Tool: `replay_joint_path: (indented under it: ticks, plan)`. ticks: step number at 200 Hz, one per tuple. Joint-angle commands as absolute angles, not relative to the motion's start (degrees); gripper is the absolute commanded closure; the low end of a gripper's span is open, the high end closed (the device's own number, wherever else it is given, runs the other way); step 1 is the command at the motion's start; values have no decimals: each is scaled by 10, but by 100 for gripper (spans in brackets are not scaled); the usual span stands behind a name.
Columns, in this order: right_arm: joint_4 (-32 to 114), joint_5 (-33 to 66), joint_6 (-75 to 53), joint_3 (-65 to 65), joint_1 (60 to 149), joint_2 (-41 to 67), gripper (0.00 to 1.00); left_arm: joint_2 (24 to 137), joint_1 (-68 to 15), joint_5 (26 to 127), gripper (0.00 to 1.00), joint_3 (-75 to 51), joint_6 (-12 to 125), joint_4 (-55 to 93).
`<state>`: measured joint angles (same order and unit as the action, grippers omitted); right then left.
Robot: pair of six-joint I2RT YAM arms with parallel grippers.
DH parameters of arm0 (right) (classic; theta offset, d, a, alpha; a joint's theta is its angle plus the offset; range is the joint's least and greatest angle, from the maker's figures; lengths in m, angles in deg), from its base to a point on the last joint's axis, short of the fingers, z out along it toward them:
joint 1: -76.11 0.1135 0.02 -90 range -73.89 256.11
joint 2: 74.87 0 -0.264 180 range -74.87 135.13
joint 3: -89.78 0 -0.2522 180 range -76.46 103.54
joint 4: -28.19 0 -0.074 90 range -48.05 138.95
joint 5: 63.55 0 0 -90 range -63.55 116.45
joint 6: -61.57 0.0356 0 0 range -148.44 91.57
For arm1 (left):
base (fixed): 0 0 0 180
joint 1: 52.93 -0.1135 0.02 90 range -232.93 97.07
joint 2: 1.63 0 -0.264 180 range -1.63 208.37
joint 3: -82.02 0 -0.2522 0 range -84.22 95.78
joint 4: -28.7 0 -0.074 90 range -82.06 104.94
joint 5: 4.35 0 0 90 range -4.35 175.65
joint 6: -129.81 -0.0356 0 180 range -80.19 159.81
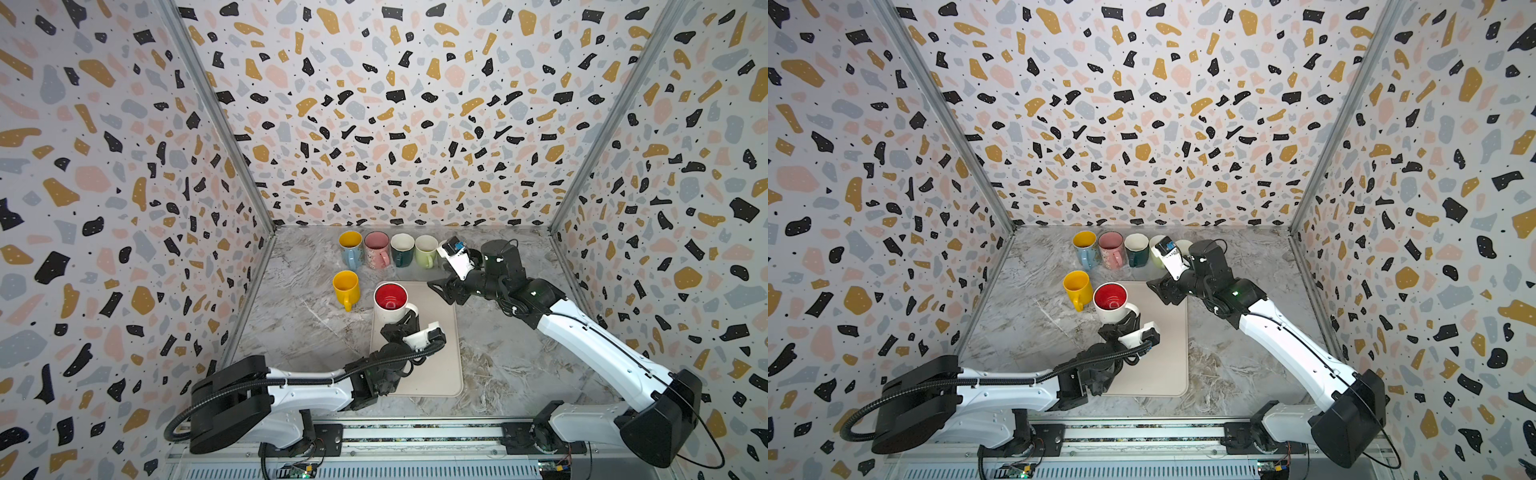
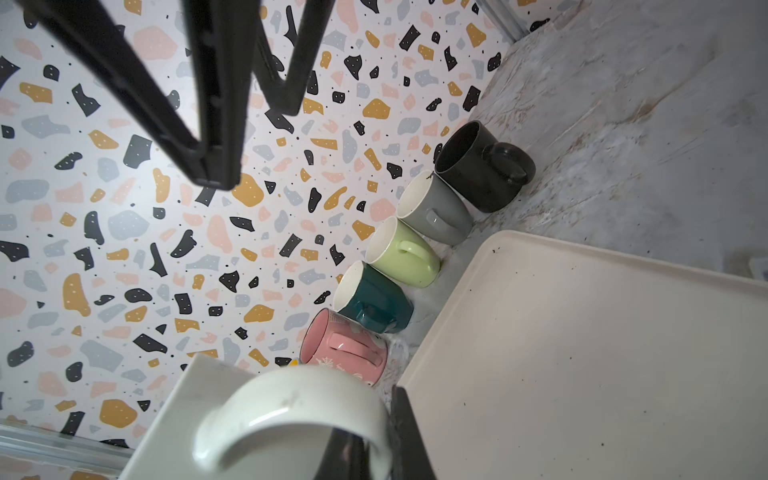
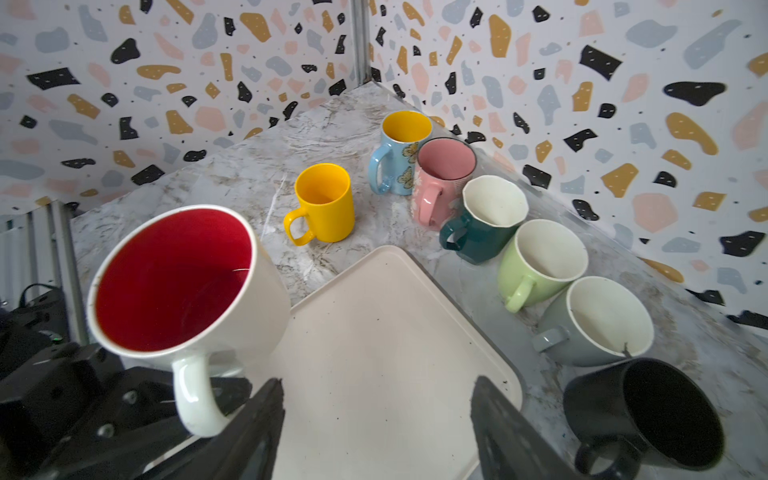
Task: Turn the mug right side up
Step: 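Grasp the white mug handle with the right gripper while the left holds it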
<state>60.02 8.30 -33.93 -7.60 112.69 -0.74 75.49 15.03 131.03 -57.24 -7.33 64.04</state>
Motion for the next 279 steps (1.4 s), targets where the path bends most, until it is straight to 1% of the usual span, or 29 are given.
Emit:
replay_joint_path:
  ticks: [1, 26, 99, 128, 171, 279]
  plan:
    - [637, 11, -376, -50, 1124, 1, 27, 754, 154, 1339, 100, -571, -137, 759]
    - [657, -40, -397, -50, 1124, 11, 27, 753, 154, 1329, 100, -570, -133, 744]
    - [667, -139, -442, -68, 1125, 10, 27, 746, 155, 1284, 100, -552, -98, 669]
    - [683, -146, -453, -64, 1125, 25, 27, 740, 155, 1274, 100, -553, -91, 666]
    - [704, -157, -460, -54, 1127, 51, 30, 731, 155, 1258, 100, -554, -86, 664]
    - [683, -161, -441, -50, 1129, 87, 35, 733, 160, 1248, 100, -555, -90, 671]
